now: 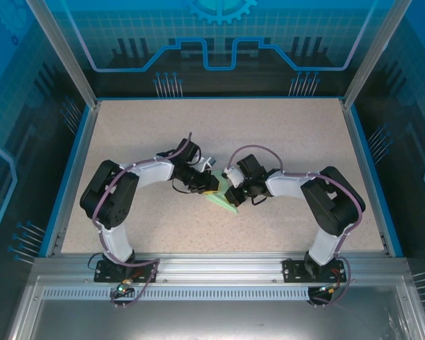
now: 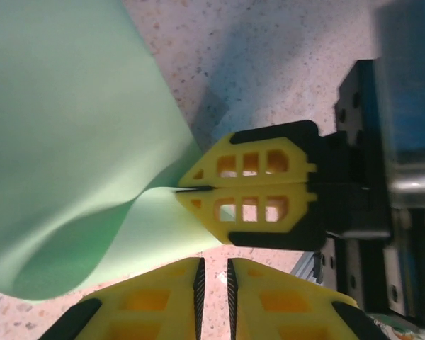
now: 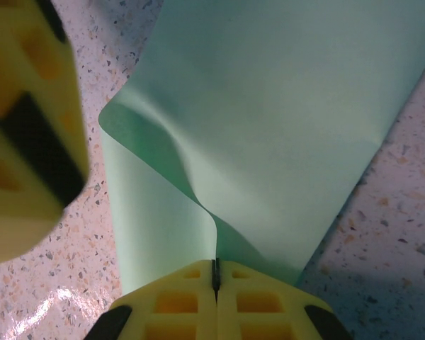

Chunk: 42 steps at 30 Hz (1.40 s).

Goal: Fold a paper plane with a square sheet of paper (fold left side to right side)
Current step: Third fold the triangle at the center of the table.

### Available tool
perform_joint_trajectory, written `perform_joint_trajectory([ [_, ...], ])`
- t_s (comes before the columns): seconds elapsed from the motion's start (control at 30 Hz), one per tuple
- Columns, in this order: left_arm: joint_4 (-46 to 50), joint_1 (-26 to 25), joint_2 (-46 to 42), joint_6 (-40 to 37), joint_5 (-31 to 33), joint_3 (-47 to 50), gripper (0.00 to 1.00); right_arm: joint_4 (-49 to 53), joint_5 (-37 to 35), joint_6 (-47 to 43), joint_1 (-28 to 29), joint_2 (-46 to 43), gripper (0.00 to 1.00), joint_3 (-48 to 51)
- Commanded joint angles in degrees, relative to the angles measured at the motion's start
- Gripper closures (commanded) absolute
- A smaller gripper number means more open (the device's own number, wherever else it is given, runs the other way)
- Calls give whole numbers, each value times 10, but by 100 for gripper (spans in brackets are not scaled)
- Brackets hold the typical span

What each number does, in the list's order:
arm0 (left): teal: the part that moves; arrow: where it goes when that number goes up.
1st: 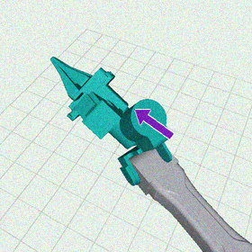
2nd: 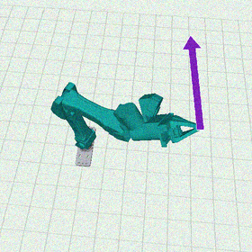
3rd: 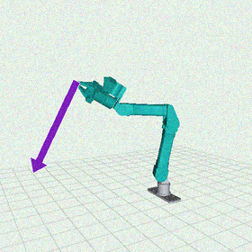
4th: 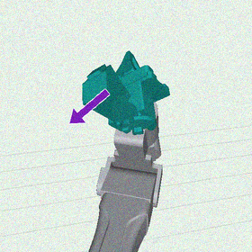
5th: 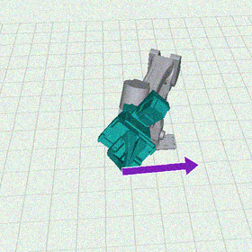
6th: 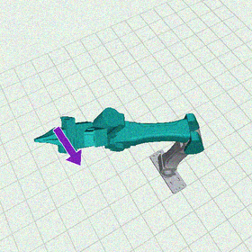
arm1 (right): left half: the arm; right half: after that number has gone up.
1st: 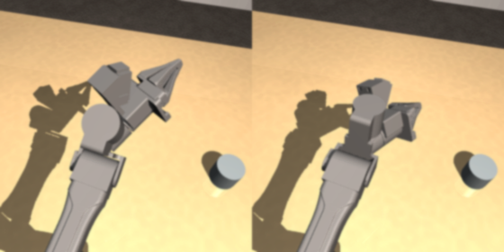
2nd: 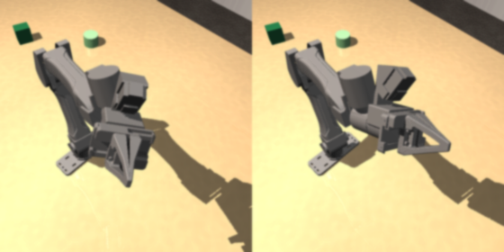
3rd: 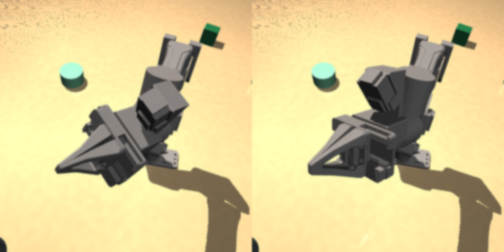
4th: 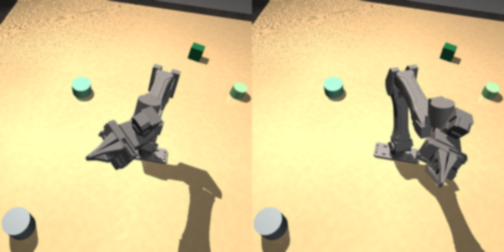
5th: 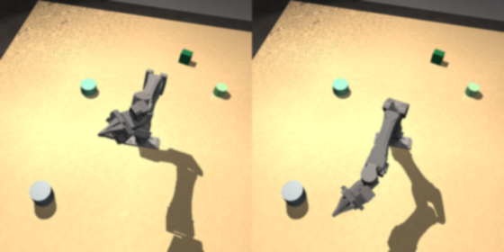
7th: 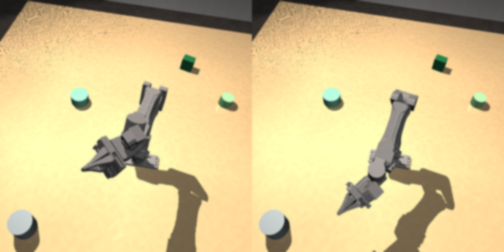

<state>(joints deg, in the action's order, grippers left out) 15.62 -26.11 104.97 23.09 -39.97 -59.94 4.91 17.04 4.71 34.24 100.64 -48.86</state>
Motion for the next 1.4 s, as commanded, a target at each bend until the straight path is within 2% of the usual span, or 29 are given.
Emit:
perform_joint_trajectory([
  [0.0,-34,-5,21,15,-13,18,81,27,-1,-4,7,26,100,3],
  [0.87,-28,-9,66,1,29,38,82,42,-19,12,-2,11,100,-28],
  [1.23,-28,-9,86,0,40,38,84,75,-35,44,-30,-86,67,-19],
  [1.37,-26,-10,86,1,40,36,84,108,17,59,-32,-119,65,-2],
])
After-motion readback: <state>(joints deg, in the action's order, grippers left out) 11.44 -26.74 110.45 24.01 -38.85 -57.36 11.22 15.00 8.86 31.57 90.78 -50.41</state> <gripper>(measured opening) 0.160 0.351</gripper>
